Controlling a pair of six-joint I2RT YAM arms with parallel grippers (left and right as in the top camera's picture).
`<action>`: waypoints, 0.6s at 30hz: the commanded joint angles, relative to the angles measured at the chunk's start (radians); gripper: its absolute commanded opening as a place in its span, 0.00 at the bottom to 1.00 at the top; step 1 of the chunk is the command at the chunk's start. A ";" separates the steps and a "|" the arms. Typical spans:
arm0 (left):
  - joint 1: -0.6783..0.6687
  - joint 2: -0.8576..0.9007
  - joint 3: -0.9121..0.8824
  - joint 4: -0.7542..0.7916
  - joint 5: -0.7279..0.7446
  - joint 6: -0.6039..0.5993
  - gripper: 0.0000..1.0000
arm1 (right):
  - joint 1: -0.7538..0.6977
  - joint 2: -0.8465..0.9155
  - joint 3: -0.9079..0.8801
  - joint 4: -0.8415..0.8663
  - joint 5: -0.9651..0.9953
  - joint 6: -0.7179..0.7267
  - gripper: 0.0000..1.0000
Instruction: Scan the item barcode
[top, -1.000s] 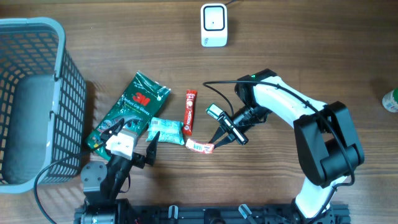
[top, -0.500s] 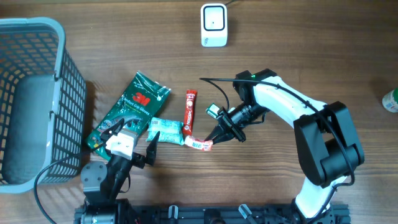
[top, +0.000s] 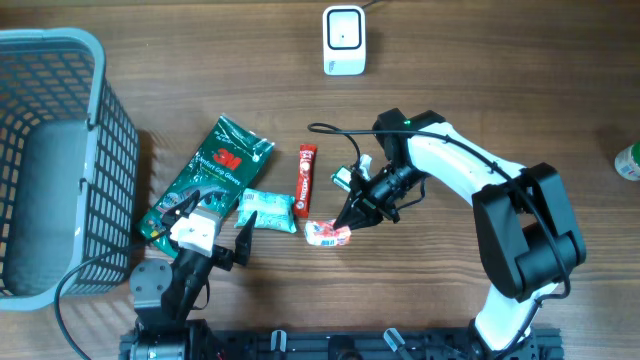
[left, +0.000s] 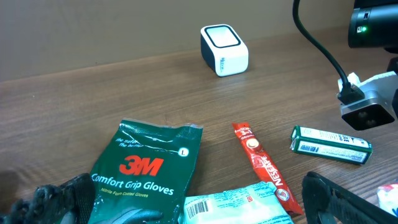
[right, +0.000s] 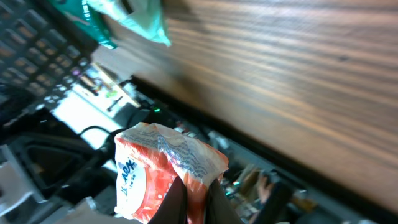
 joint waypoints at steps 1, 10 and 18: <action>0.002 -0.004 -0.006 0.003 0.012 -0.009 1.00 | 0.002 -0.011 0.012 0.051 0.170 -0.053 0.04; 0.002 -0.004 -0.006 0.003 0.012 -0.009 1.00 | 0.001 -0.294 0.012 0.133 0.375 -0.079 0.05; 0.002 -0.004 -0.006 0.003 0.012 -0.009 1.00 | 0.003 -0.756 0.012 0.498 1.029 -0.053 0.05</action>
